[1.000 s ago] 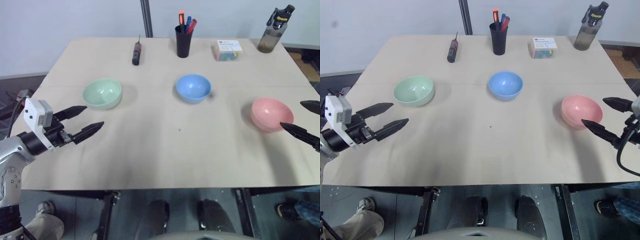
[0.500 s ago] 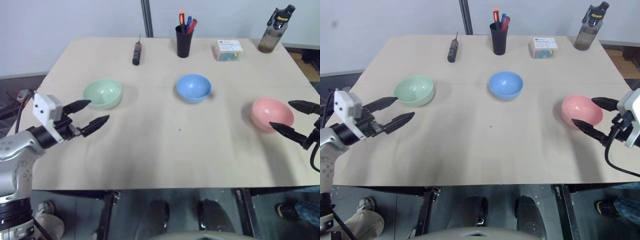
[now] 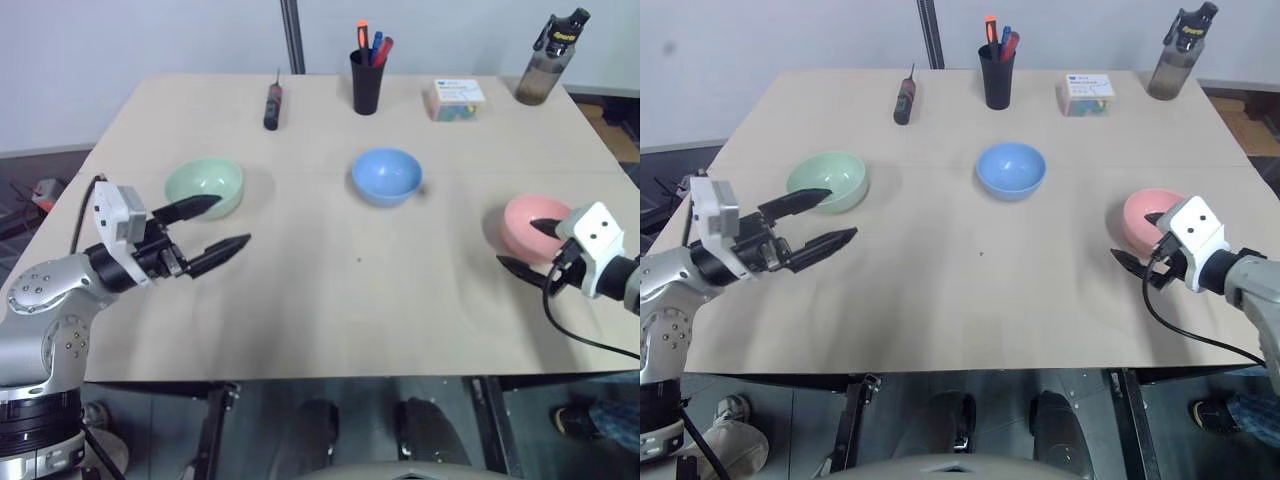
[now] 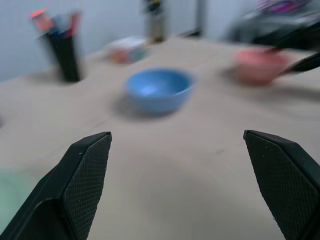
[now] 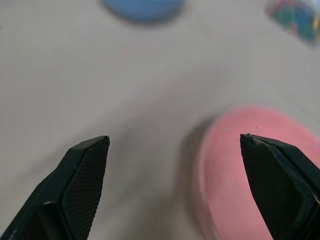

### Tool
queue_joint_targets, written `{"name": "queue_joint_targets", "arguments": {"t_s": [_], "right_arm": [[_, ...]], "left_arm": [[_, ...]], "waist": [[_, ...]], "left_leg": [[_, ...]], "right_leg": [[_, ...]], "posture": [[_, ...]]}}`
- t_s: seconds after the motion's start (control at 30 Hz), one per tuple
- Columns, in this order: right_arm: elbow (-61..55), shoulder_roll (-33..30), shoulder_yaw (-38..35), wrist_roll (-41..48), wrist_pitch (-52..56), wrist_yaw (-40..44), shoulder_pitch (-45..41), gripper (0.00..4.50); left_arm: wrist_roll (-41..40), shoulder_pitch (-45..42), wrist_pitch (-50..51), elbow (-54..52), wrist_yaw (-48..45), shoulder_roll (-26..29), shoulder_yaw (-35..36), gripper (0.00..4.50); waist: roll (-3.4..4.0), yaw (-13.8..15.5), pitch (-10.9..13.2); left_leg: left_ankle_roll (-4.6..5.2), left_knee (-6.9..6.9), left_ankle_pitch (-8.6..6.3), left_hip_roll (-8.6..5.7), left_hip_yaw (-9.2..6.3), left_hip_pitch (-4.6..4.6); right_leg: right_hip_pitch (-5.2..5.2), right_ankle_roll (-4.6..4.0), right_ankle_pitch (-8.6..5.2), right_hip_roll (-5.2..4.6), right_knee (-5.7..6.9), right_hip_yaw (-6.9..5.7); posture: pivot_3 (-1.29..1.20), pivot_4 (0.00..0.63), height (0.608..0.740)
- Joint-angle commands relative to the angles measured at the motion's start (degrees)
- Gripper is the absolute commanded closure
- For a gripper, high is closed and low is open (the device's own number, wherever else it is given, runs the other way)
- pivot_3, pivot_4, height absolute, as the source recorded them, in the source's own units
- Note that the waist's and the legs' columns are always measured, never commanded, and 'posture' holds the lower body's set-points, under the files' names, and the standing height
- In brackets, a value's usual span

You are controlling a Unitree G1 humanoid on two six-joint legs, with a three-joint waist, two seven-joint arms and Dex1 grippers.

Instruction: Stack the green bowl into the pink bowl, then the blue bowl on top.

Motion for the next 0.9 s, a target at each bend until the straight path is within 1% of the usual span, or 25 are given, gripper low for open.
{"name": "queue_joint_targets", "arguments": {"t_s": [0.03, 0.13, 0.2, 0.23, 0.27, 0.4, 0.43, 0.5, 0.63, 0.7, 0.77, 0.83, 0.9], "right_arm": [[4.4, 1.4, 2.4, -2.7, 0.6, -2.2, -5.0, 0.36], [7.8, 2.7, 4.1, -4.1, 0.4, -2.8, -8.1, 1.15], [8.7, 3.1, 5.0, -4.5, 0.3, -2.4, -9.2, 1.99], [9.0, 3.2, 5.3, -4.7, 0.3, -2.1, -9.6, 2.51], [9.3, 3.3, 5.5, -5.0, 0.3, -2.2, -9.8, 2.79], [8.9, 3.5, 5.6, -5.3, 0.9, -2.0, -10.3, 4.37], [8.2, 3.5, 5.6, -5.2, 1.4, -2.0, -10.4, 4.44], [6.3, 3.6, 5.5, -5.0, 2.1, -2.0, -10.6, 4.44], [-2.9, 5.8, 7.1, -0.6, 5.2, 0.0, -10.8, 4.44], [-9.5, 7.9, 11.0, 1.4, 7.3, 0.9, -10.7, 4.44], [-15.1, 11.6, 16.6, 2.6, 9.6, 0.3, -11.6, 4.44], [-17.1, 14.5, 20.6, 2.5, 11.5, -0.5, -12.6, 4.44], [-15.3, 18.6, 25.5, -0.3, 11.4, -3.0, -14.3, 4.44]], "left_arm": [[-2.7, -0.6, 0.7, -4.1, -6.3, 2.8, -1.5, 0.00], [-3.4, -2.1, 1.3, -6.3, -8.6, 3.8, -4.1, 0.00], [-4.5, -3.5, 2.1, -7.3, -9.4, 3.8, -5.4, 0.00], [-4.7, -4.3, 2.3, -7.6, -9.6, 3.7, -5.9, 0.00], [-4.9, -4.9, 2.6, -7.8, -9.6, 3.5, -6.2, 0.00], [-4.8, -6.1, 3.1, -7.4, -9.4, 3.1, -7.0, 0.00], [-4.6, -6.2, 2.9, -7.1, -9.4, 3.0, -7.1, 0.00], [-4.2, -6.1, 2.6, -6.7, -9.0, 2.6, -7.0, 0.00], [-3.1, -5.6, 1.5, -5.1, -7.4, 1.5, -6.4, 0.00], [-2.4, -5.0, 0.7, -4.2, -7.2, 1.2, -6.1, 0.00], [-1.6, -4.3, -0.1, -3.5, -7.0, 1.0, -5.9, 0.00], [-1.1, -4.1, -0.5, -3.3, -6.3, 0.8, -5.8, 0.00], [1.2, -4.1, -1.8, -3.4, -4.2, 0.3, -6.4, 0.00]], "waist": [[0.02, -0.1, 0.0], [0.03, -0.1, 0.0], [0.04, 0.0, 0.0], [0.04, 0.1, 0.0], [0.03, 0.1, 0.0], [0.03, -0.1, 0.0], [0.04, -0.1, 0.0], [0.04, -0.2, 0.0], [0.06, -0.3, 0.0], [0.06, -0.3, 0.0], [0.06, -0.4, 0.0], [0.06, -0.3, 0.0], [0.04, 0.0, 0.0]], "left_leg": [[0.01, 0.00, 0.00, 0.00, 0.03, 0.00], [0.17, 0.01, -0.10, -0.02, 0.04, 0.00], [0.17, 0.01, -0.10, -0.03, 0.01, -0.01], [0.18, 0.00, -0.10, -0.03, -0.01, -0.03], [0.17, 0.00, -0.10, -0.03, -0.02, -0.05], [0.20, 0.01, -0.11, -0.04, 0.01, -0.05], [0.20, 0.01, -0.11, -0.04, 0.01, -0.05], [0.21, 0.01, -0.11, -0.03, 0.01, -0.05], [0.21, 0.00, -0.12, 0.03, 0.02, -0.05], [0.22, 0.01, -0.12, 0.08, 0.01, -0.05], [0.22, 0.01, -0.12, 0.11, 0.00, -0.05], [0.22, 0.01, -0.12, 0.17, 0.00, -0.04], [0.21, 0.03, -0.12, 0.13, -0.01, -0.08]], "right_leg": [[0.00, 0.00, 0.00, 0.02, 0.00, 0.02], [0.00, 0.00, 0.00, 0.03, 0.00, 0.02], [0.00, 0.00, 0.00, 0.04, 0.00, -0.01], [-0.01, 0.00, 0.00, 0.04, -0.01, -0.03], [-0.01, 0.01, 0.00, 0.05, -0.01, -0.04], [-0.01, 0.01, 0.00, 0.08, -0.02, -0.01], [-0.01, 0.01, 0.00, 0.08, -0.02, -0.01], [-0.02, 0.02, 0.00, 0.11, -0.01, 0.00], [-0.06, 0.01, 0.00, 0.19, 0.02, 0.04], [-0.06, 0.01, 0.00, 0.24, 0.02, 0.05], [-0.06, 0.01, 0.00, 0.26, 0.02, 0.04], [-0.08, 0.01, 0.00, 0.32, 0.02, 0.05], [-0.10, 0.01, 0.00, 0.28, 0.02, 0.04]], "posture": [[0.00, 0.150, 0.740], [0.00, 0.150, 0.740], [0.00, 0.150, 0.740], [0.00, 0.150, 0.740], [0.00, 0.150, 0.740], [0.00, 0.150, 0.740], [0.00, 0.150, 0.740], [0.00, 0.150, 0.740], [0.00, 0.150, 0.740], [0.00, 0.150, 0.740], [0.00, 0.150, 0.740], [0.00, 0.150, 0.740], [0.00, 0.150, 0.740]]}}
